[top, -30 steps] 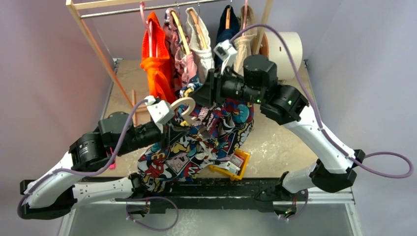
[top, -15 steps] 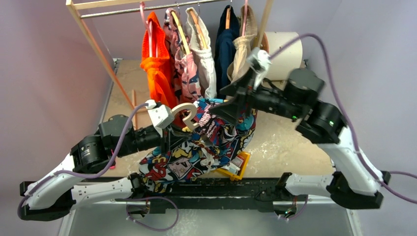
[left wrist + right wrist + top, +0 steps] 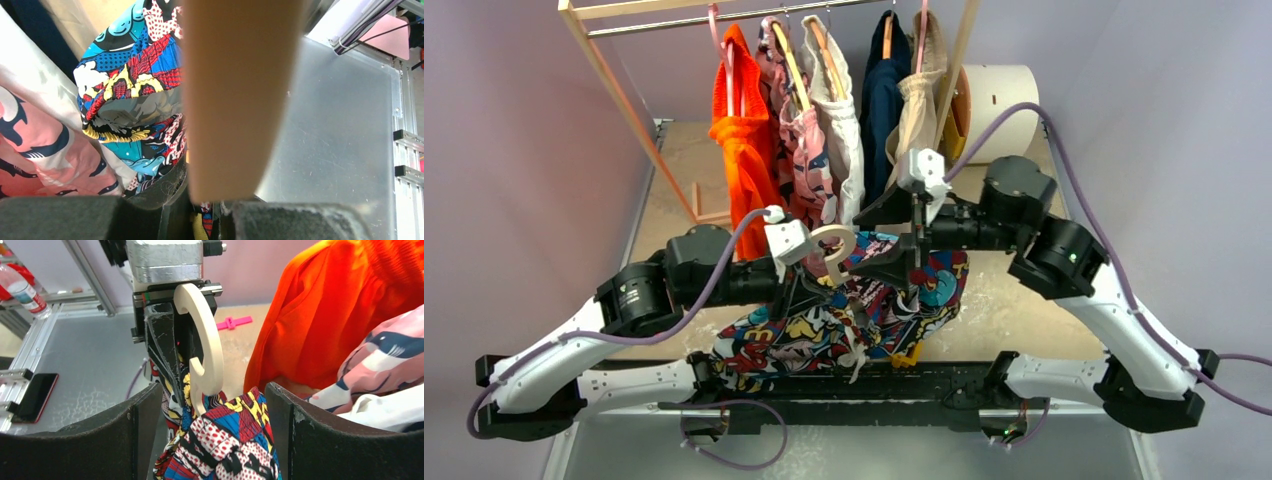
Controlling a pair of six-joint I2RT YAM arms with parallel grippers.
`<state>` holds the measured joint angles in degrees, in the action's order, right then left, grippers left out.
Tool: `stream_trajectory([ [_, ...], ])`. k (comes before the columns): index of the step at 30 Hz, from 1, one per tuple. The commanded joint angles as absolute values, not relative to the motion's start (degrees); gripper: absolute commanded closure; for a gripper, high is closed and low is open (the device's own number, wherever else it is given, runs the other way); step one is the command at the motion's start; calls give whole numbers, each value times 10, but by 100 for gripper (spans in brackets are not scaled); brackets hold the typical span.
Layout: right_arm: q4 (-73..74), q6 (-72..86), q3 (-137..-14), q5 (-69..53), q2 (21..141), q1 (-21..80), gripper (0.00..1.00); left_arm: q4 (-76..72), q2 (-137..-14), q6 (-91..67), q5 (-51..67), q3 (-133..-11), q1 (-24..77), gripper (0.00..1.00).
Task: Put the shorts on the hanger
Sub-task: Hang the shorts on the hanger.
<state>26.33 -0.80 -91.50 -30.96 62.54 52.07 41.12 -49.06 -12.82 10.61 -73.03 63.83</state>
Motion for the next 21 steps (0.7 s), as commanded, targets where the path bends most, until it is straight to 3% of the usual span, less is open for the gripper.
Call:
stream_trajectory([
  [1,225,-28,-907,-358,630,520,23,370,-492,-138,130,-770,639,100],
  [6,214,-17,-890,-376,642,521,26,369,-500,-136,133,-777,639,100],
  [11,194,-1,-878,-414,649,525,39,376,-511,-129,132,-786,639,100],
  [16,184,7,-875,-426,664,535,45,382,-523,-123,134,-794,639,100],
  [19,181,9,-877,-424,671,545,55,386,-527,-119,131,-800,639,100],
  [21,187,6,-880,-417,676,549,72,388,-528,-118,127,-803,639,100],
])
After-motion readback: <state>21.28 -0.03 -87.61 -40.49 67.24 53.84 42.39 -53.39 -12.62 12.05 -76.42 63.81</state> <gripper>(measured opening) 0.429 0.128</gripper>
